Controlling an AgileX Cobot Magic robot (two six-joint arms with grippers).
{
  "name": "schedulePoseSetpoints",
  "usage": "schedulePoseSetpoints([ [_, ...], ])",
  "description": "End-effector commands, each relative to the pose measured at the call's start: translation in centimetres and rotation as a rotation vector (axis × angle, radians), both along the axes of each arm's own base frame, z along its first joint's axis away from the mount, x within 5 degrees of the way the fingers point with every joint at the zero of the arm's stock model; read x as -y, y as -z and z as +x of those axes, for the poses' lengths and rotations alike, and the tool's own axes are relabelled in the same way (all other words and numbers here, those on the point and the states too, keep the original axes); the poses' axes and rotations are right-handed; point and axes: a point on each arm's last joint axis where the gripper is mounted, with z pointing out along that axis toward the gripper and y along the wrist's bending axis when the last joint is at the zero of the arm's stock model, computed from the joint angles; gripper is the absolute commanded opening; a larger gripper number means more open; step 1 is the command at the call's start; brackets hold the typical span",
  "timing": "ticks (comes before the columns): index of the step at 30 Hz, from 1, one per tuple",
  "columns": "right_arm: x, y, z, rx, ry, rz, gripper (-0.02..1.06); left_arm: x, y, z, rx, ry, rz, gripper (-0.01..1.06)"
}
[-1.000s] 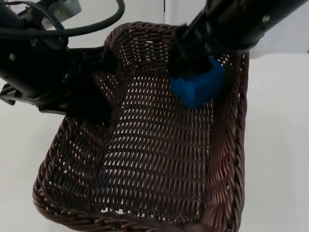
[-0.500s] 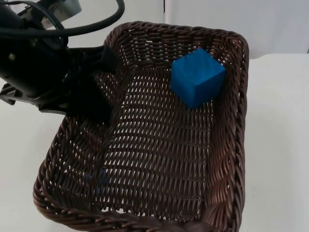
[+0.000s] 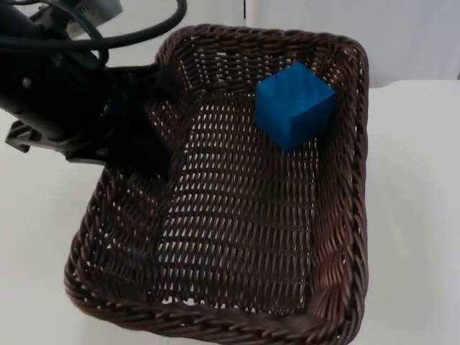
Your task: Pick up the basket with the left hand and place the largest block into the basket with the right hand.
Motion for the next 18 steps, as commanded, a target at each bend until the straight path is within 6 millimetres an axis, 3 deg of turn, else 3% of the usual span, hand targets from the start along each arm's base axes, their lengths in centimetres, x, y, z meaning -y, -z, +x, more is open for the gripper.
schedulePoseSetpoints([
  [1, 0.0, -0.3, -0.2, 0.009, -0.007, 0.004, 0.72, 0.4, 0.0, 0.7, -0.004, -0.028, -0.035, 0.0],
  [15, 0.1, -0.2, -0.3, 0.002, -0.006, 0.003, 0.72, 2.8, 4.1, 7.0, -0.066, -0.054, -0.074, 0.0],
  [18, 0.1, -0.2, -0.3, 0.002, -0.006, 0.003, 0.72, 3.4, 5.7, 8.6, -0.087, -0.055, -0.066, 0.0],
])
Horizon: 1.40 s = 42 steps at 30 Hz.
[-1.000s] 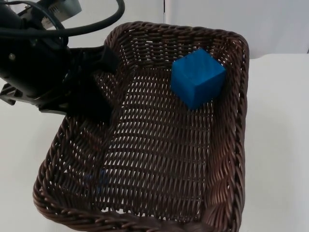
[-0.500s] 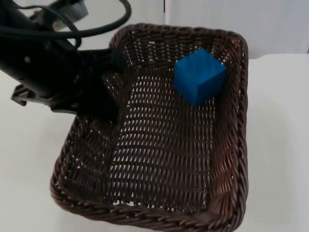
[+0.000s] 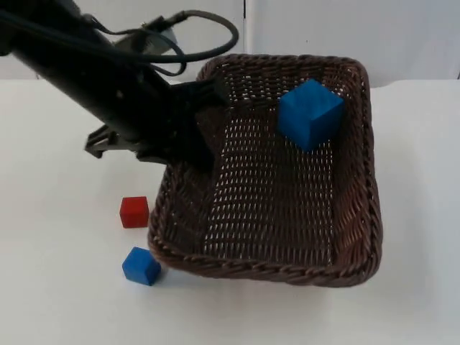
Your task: Pick up the basket with the left hand and place the largest block into the basket with the right hand.
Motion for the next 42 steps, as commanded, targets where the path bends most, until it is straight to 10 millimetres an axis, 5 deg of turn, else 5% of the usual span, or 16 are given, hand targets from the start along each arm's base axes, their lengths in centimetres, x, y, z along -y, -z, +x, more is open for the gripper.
schedulePoseSetpoints([
  [1, 0.1, -0.2, -0.2, 0.006, -0.007, 0.004, 0.72, 0.5, 0.4, 1.1, -0.008, -0.023, -0.03, 0.0],
  [13, 0.1, -0.2, -0.2, 0.004, -0.006, 0.002, 0.72, 1.4, 6.4, 3.3, -0.106, -0.018, -0.003, 0.0],
  [34, 0.1, -0.2, -0.2, 0.006, -0.006, -0.003, 0.72, 1.3, 7.3, 3.3, -0.122, -0.017, 0.005, 0.01],
  [37, 0.1, -0.2, -0.2, 0.006, -0.006, -0.003, 0.72, 1.4, 7.2, 3.3, -0.126, -0.022, -0.002, 0.11],
  [40, 0.1, -0.2, -0.2, 0.006, -0.006, -0.003, 0.72, 1.5, 7.2, 3.3, -0.135, -0.025, -0.013, 0.37],
  [41, 0.1, -0.2, -0.2, 0.006, -0.006, -0.003, 0.72, 1.5, 7.2, 3.3, -0.135, -0.025, -0.013, 0.37],
  [42, 0.1, -0.2, -0.2, 0.006, -0.006, -0.003, 0.72, 1.5, 7.2, 3.2, -0.14, -0.026, -0.019, 0.52],
])
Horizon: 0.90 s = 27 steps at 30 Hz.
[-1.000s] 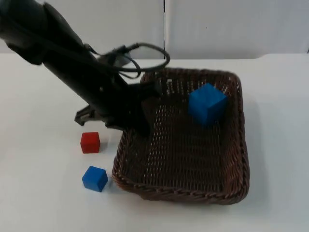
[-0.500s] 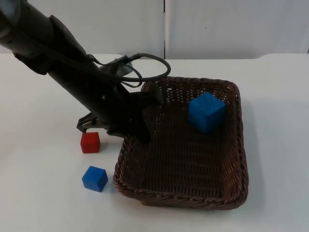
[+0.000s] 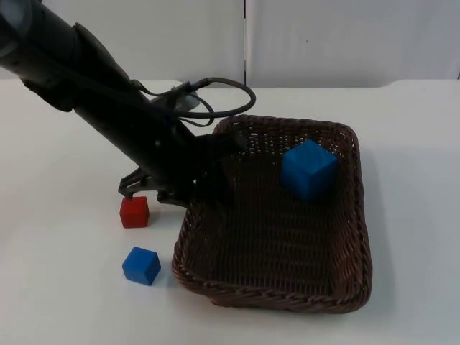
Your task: Pick up the basket with the left hand and place the largest block into the basket with the right hand.
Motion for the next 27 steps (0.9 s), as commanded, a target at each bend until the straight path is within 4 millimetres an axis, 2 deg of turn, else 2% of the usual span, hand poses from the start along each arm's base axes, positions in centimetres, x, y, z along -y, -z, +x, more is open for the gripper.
schedulePoseSetpoints([
  [1, 0.1, -0.2, -0.2, 0.009, -0.007, -0.001, 0.72, 0.2, -0.3, 0.0, -0.013, -0.013, -0.031, 0.58],
  [3, 0.1, -0.3, -0.2, 0.01, -0.007, 0.001, 0.72, 0.4, -0.4, -0.1, -0.027, -0.016, -0.047, 0.69],
  [6, 0.1, -0.3, -0.2, 0.012, -0.007, 0.002, 0.72, 0.4, -0.7, -0.1, -0.022, -0.016, -0.052, 0.74],
  [13, 0.1, -0.3, -0.2, 0.013, -0.007, 0.0, 0.72, 0.3, -2.5, 0.2, 0.048, -0.017, -0.052, 0.74],
  [17, 0.1, -0.3, -0.2, 0.013, -0.007, 0.0, 0.72, 0.1, -4.9, 0.3, 0.125, -0.013, -0.05, 0.74],
  [18, 0.1, -0.3, -0.2, 0.013, -0.007, 0.0, 0.72, 0.1, -4.9, 0.3, 0.125, -0.013, -0.05, 0.74],
  [22, 0.1, -0.3, -0.2, 0.013, -0.007, 0.0, 0.72, -0.2, -8.4, 0.0, 0.23, 0.018, -0.038, 0.74],
  [23, 0.1, -0.3, -0.2, 0.013, -0.007, 0.0, 0.72, -0.2, -8.4, 0.0, 0.23, 0.018, -0.038, 0.74],
  [27, 0.0, -0.3, -0.2, 0.017, -0.008, 0.004, 0.72, -0.6, -11.7, -0.6, 0.325, 0.047, -0.025, 0.74],
])
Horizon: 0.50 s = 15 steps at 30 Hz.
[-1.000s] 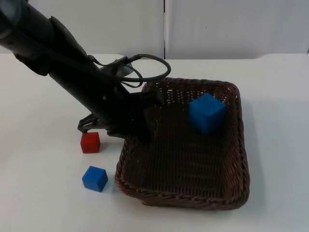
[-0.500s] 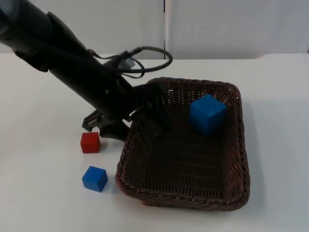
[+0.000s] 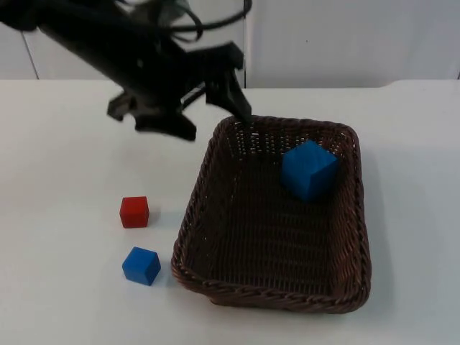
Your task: Pick up the basket with the left hand and place the largest block into the basket with the right hand.
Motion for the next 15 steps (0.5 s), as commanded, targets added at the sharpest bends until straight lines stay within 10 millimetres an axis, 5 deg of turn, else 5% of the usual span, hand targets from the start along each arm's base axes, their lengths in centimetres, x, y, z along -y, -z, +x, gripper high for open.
schedulePoseSetpoints([
  [1, 0.0, -0.3, -0.2, 0.017, -0.008, 0.004, 0.72, -0.2, -1.7, -0.3, 0.053, 0.019, 0.012, 0.74],
  [15, 0.4, -1.0, -0.6, 0.036, -0.008, 0.022, 0.72, -2.0, -9.8, -3.5, 0.256, 0.056, 0.082, 0.74],
])
